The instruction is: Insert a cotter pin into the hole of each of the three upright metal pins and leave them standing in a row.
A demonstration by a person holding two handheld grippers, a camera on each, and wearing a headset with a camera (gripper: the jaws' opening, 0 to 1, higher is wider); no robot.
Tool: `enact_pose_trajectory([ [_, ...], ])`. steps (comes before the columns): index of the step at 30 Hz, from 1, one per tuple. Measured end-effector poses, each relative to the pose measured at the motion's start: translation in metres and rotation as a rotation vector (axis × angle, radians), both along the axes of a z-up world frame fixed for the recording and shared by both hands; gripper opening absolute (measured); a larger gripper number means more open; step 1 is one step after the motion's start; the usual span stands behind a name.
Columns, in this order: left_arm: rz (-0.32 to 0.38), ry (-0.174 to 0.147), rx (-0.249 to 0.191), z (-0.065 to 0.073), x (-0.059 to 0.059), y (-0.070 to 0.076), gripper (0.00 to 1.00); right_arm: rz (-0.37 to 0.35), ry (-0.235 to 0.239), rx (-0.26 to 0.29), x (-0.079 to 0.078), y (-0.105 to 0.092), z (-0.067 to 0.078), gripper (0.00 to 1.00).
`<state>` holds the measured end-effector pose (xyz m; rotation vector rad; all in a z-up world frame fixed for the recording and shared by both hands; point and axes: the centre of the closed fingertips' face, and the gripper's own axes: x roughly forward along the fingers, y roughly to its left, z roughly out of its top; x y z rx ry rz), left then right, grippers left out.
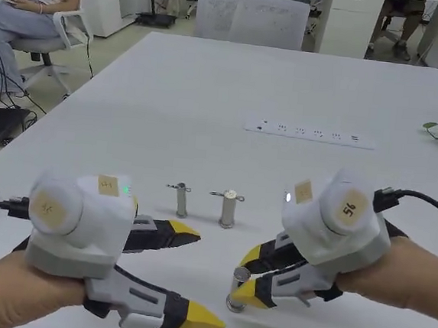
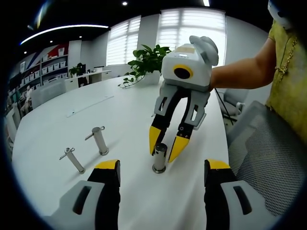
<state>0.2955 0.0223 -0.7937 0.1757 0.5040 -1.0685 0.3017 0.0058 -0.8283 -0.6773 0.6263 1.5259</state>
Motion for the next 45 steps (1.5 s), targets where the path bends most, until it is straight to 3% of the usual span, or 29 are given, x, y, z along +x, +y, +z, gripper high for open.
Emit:
enact_pose_trajectory([
  [9, -0.003, -0.010, 0.008, 0.005, -0.001, -0.003, 0.70, -0.054, 0.006, 0.029, 0.002, -0.011, 0.006, 0.20],
  [16, 0.019, -0.029, -0.014, 0.015, -0.007, -0.004, 0.70, -0.124, -0.030, 0.043, 0.017, -0.042, 0.027, 0.20],
  [23, 0.046, -0.054, -0.031, 0.025, -0.013, 0.000, 0.69, -0.250, -0.088, 0.027, 0.037, -0.108, 0.055, 0.20],
  [31, 0.089, -0.069, -0.055, 0.030, -0.016, 0.006, 0.69, -0.383, -0.126, -0.045, 0.054, -0.185, 0.064, 0.19],
  [34, 0.097, -0.069, -0.054, 0.030, -0.017, 0.007, 0.69, -0.418, -0.132, -0.075, 0.060, -0.203, 0.064, 0.19],
  [38, 0.106, -0.066, -0.054, 0.030, -0.018, 0.008, 0.68, -0.437, -0.119, -0.132, 0.074, -0.220, 0.052, 0.19],
  [45, 0.121, -0.071, -0.055, 0.032, -0.017, 0.010, 0.68, -0.415, -0.090, -0.189, 0.096, -0.217, 0.037, 0.18],
])
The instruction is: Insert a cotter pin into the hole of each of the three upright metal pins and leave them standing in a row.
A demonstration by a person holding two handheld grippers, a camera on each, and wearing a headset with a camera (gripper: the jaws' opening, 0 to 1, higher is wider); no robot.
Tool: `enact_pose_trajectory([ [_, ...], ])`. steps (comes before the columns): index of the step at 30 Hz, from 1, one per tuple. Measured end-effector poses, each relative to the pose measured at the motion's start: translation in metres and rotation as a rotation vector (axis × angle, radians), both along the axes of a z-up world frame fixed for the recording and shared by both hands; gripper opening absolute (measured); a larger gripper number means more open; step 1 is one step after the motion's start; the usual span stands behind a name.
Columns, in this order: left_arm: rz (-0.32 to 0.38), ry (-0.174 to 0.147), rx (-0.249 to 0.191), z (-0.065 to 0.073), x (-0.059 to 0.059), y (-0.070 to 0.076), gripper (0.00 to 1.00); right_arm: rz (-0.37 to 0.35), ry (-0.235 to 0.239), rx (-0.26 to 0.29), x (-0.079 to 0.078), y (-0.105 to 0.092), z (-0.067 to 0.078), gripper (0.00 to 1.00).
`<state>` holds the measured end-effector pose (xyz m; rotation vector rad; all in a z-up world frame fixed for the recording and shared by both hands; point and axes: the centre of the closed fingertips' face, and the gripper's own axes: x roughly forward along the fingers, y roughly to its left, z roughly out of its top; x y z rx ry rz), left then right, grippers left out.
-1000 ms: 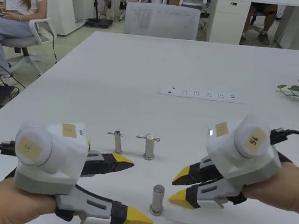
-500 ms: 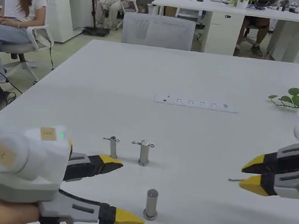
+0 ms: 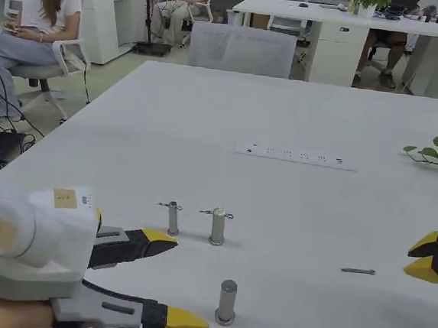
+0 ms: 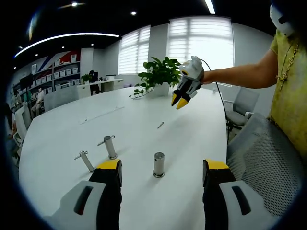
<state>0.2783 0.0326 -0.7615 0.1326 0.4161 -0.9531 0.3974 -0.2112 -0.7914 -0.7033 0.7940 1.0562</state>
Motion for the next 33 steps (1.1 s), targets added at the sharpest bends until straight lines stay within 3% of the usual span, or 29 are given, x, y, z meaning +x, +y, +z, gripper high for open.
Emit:
enact_pose_trajectory([
  [2, 0.003, 0.002, 0.002, -0.001, 0.000, 0.001, 0.68, 0.041, -0.007, -0.056, 0.006, 0.000, -0.004, 0.18],
  [7, 0.013, 0.007, -0.003, -0.003, 0.000, 0.002, 0.67, 0.098, 0.009, -0.113, 0.015, 0.010, -0.014, 0.17],
  [10, 0.015, 0.011, -0.004, -0.005, 0.001, 0.003, 0.68, 0.147, 0.009, -0.182, 0.021, 0.011, -0.023, 0.17],
  [15, 0.021, 0.019, -0.001, -0.009, 0.003, 0.006, 0.68, 0.185, 0.035, -0.210, 0.028, 0.020, -0.038, 0.16],
  [22, 0.031, 0.036, -0.003, -0.013, 0.004, 0.008, 0.67, 0.294, 0.057, -0.327, 0.030, 0.017, -0.062, 0.12],
  [33, 0.033, 0.055, 0.001, -0.017, 0.003, 0.007, 0.67, 0.340, 0.068, -0.349, 0.032, 0.018, -0.071, 0.09],
])
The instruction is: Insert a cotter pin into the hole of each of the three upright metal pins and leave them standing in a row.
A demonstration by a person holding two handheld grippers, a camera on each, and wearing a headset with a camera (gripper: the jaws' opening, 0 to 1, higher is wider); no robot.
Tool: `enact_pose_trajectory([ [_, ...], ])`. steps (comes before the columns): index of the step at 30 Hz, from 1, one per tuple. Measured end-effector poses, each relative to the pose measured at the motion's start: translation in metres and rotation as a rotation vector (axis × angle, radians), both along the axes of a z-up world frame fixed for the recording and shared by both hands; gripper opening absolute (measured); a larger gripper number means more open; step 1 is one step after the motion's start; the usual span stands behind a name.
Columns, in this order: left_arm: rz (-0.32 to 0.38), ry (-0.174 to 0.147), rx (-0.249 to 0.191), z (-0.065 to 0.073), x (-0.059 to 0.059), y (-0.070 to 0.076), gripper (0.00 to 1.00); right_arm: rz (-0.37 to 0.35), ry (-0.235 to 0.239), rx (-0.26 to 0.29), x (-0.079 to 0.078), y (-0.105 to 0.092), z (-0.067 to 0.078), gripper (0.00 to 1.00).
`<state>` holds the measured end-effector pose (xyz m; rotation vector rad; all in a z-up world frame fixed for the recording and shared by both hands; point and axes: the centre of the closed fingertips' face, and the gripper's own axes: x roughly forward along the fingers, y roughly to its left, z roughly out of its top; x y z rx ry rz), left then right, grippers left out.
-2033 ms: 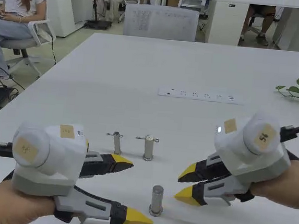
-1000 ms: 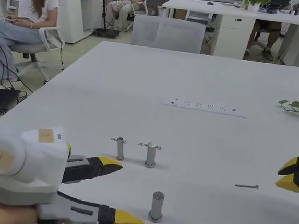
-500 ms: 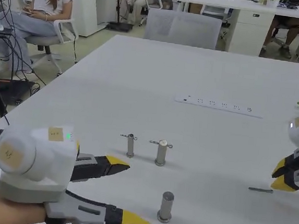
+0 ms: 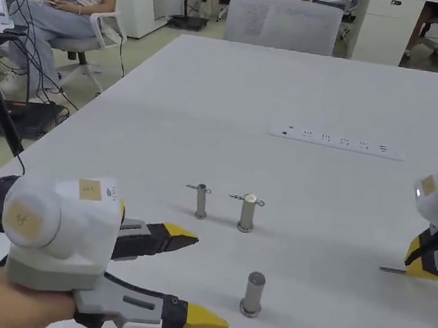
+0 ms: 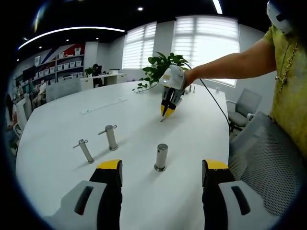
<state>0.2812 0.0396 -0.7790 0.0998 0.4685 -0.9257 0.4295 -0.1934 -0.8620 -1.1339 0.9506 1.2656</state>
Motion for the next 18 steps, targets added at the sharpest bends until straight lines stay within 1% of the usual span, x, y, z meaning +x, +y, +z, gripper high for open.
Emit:
enact_pose_trajectory([
  [2, 0.000, 0.002, 0.001, -0.0003, -0.0002, 0.0004, 0.67, 0.003, 0.008, -0.006, -0.0013, -0.0004, -0.0012, 0.09],
  [4, 0.001, 0.002, 0.002, -0.0002, -0.0002, 0.0010, 0.66, 0.010, 0.004, -0.016, -0.0007, -0.0016, -0.0020, 0.08],
  [9, 0.002, 0.004, 0.004, -0.0003, -0.0017, 0.0022, 0.66, 0.014, 0.016, -0.018, -0.0033, -0.0004, -0.0036, 0.08],
  [12, 0.003, 0.004, 0.003, 0.0000, -0.0021, 0.0031, 0.66, 0.016, 0.015, -0.017, -0.0038, 0.0002, -0.0035, 0.07],
  [18, 0.005, 0.000, 0.003, 0.0010, -0.0026, 0.0042, 0.65, -0.021, 0.036, -0.005, -0.0040, 0.0005, -0.0040, 0.07],
])
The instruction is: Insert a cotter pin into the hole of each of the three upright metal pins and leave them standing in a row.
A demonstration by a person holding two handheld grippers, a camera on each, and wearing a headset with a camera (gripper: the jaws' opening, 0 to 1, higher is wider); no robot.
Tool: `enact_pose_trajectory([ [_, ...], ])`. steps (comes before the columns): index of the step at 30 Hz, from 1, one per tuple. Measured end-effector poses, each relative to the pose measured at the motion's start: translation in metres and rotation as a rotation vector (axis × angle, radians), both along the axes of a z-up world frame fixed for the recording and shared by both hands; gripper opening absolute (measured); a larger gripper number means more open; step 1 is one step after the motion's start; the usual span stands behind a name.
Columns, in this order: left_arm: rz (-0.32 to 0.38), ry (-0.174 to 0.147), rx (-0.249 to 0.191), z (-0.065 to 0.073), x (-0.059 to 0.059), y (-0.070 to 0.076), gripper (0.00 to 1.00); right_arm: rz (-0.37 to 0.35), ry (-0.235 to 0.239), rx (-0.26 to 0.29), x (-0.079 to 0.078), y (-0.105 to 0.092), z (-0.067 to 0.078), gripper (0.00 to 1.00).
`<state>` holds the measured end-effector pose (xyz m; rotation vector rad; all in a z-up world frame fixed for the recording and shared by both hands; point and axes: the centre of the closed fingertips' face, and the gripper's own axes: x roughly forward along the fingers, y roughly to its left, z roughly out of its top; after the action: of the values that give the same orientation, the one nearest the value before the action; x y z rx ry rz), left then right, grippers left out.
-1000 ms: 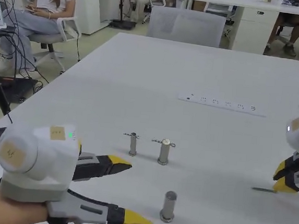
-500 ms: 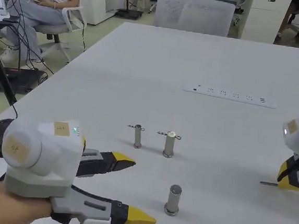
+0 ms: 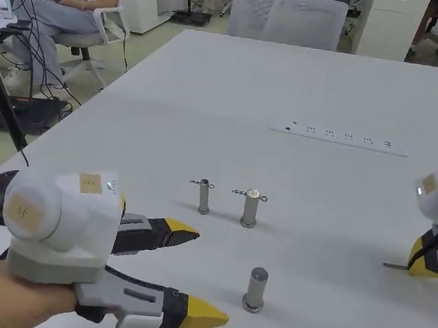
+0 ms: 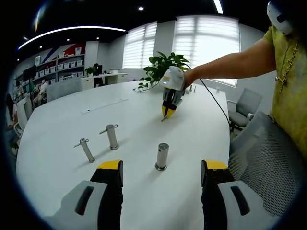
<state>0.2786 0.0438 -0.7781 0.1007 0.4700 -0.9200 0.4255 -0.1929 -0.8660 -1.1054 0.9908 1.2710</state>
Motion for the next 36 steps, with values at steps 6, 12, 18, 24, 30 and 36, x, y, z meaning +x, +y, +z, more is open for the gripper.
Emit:
enact_pose_trajectory([
  [6, 0.001, -0.005, 0.000, 0.002, -0.001, 0.001, 0.65, -0.026, 0.011, -0.004, -0.001, -0.001, -0.001, 0.05],
  [12, -0.004, -0.010, 0.003, 0.003, -0.001, -0.001, 0.65, -0.068, 0.020, -0.010, -0.004, -0.001, 0.000, 0.03],
  [18, -0.016, -0.017, 0.006, 0.005, 0.000, -0.004, 0.65, -0.079, 0.040, -0.007, -0.013, 0.000, 0.005, 0.02],
  [24, -0.032, -0.033, 0.008, 0.011, 0.002, -0.008, 0.63, -0.074, 0.076, 0.002, -0.031, 0.010, 0.011, 0.02],
  [30, -0.052, -0.054, 0.006, 0.017, 0.002, -0.013, 0.61, -0.032, 0.117, 0.012, -0.054, 0.028, 0.023, 0.02],
  [36, -0.079, -0.074, 0.000, 0.022, 0.002, -0.019, 0.59, 0.019, 0.152, 0.032, -0.080, 0.051, 0.038, 0.02],
])
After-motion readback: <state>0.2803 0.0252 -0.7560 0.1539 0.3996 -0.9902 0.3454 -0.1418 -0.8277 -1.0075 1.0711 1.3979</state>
